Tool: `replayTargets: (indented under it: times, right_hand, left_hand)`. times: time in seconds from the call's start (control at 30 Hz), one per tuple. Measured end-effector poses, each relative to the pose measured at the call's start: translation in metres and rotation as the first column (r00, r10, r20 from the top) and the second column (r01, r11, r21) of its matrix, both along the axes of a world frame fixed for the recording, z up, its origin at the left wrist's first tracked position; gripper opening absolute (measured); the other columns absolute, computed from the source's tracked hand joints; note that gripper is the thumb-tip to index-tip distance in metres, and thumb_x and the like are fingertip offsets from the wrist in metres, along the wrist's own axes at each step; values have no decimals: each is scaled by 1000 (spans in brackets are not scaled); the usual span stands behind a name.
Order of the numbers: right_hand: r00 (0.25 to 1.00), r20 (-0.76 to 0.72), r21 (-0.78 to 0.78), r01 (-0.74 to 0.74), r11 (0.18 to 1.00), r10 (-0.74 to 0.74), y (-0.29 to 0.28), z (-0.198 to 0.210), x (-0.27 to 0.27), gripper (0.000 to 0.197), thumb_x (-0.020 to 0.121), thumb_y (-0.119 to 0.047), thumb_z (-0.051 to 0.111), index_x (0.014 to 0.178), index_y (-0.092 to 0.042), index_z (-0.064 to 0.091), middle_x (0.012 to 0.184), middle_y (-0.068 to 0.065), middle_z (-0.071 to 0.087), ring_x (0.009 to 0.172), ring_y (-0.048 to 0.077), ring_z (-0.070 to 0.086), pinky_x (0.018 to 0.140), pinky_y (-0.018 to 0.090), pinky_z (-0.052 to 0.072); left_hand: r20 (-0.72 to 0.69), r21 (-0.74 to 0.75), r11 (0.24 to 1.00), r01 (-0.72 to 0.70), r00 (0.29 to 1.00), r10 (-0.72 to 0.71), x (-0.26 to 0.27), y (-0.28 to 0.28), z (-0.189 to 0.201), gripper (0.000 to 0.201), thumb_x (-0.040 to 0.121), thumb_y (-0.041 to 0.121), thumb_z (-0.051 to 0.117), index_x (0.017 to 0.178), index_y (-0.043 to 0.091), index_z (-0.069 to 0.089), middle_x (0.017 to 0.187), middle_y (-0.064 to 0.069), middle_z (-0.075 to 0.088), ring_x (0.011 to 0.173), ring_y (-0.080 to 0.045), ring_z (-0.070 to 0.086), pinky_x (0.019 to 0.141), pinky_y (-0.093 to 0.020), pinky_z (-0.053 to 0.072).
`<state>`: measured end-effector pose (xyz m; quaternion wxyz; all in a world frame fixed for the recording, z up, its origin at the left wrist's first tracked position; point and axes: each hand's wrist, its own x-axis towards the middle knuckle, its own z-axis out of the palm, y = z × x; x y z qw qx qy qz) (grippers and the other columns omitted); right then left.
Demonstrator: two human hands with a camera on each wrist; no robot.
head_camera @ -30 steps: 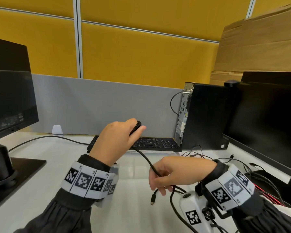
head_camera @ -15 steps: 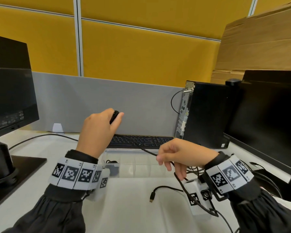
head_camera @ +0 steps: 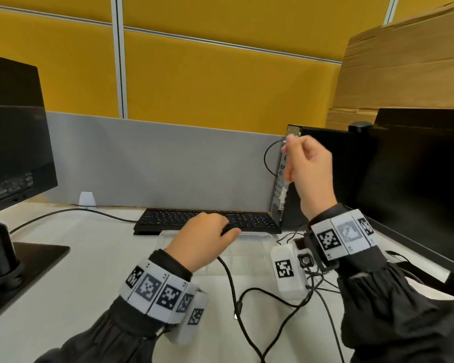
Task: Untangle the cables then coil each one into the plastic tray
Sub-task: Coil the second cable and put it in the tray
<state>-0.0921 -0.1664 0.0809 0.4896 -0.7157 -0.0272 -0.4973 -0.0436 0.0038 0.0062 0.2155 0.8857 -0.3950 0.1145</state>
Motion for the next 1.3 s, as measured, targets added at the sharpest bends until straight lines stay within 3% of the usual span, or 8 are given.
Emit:
replayTargets:
  times: [0.13,0.33,0.5,0.6,0.77,0.87,1.0,1.3]
  right_hand:
    - [963,-255,-228,-148,962,87,4,8,-20,26,97,-26,48,73,-19,56,55,-2,46,41,5,39,41,16,31]
    - [145,-959,-266,-757,597,-244,30,-51,-56,50,84,-58,55,125,-31,45,116,-11,63,46,9,57,53,22,46]
    - [-71,-981,-48,-816,576,-182,24,-104,-47,33,95,-42,46,105,-15,62,87,5,63,51,13,55,54,22,48]
    - [72,-997,-51,-790,611,10,2,-97,-42,38,87,-46,57,86,-9,64,65,-5,49,55,5,49,60,19,46]
    - [668,-515,303,-445,843,537,-59,-54,-41,41,82,-51,54,53,-23,47,50,-7,38,46,6,34,49,16,34]
    - [725,92,638,-569,519,683,-79,-33,-42,42,96,-35,41,55,-24,45,47,-7,38,47,5,29,50,20,29]
    - [773,399,647,-619,446,493,-90,-19,-41,9,93,-23,46,88,-25,54,84,-13,64,55,2,40,55,16,36]
    - [952,284,839,-303,453,111,-141,-48,-25,47,91,-27,50,133,-7,42,146,14,40,134,25,40,98,34,44]
  left_hand:
    - [16,-99,977,-187,982,190,21,14,-1,48,96,35,44,54,15,36,50,-1,39,53,-21,43,52,-32,28]
    - [-15,-392,836,-385,911,413,47,50,10,49,97,30,44,53,13,36,53,-3,38,64,-29,40,60,-33,27]
    - [-18,-480,758,-441,869,494,59,76,18,47,97,30,43,56,7,40,56,-8,40,66,-30,38,61,-35,27]
    - [-14,-503,733,-458,852,523,62,91,24,48,97,30,42,57,4,43,52,-8,39,57,-31,40,58,-34,27]
    - [-12,-517,697,-498,818,575,66,114,27,50,98,25,42,53,4,39,49,-10,37,47,-19,32,59,-34,23]
    - [-36,-508,692,-513,815,578,69,114,25,48,97,24,43,55,1,42,50,-10,38,48,-17,30,60,-34,23]
    - [-61,-496,692,-524,816,575,76,115,22,48,97,26,43,64,-7,53,58,-18,48,49,-20,34,61,-34,25]
    - [-74,-544,649,-531,801,594,79,128,27,48,97,26,43,57,-1,47,56,-19,48,54,-26,40,63,-36,27]
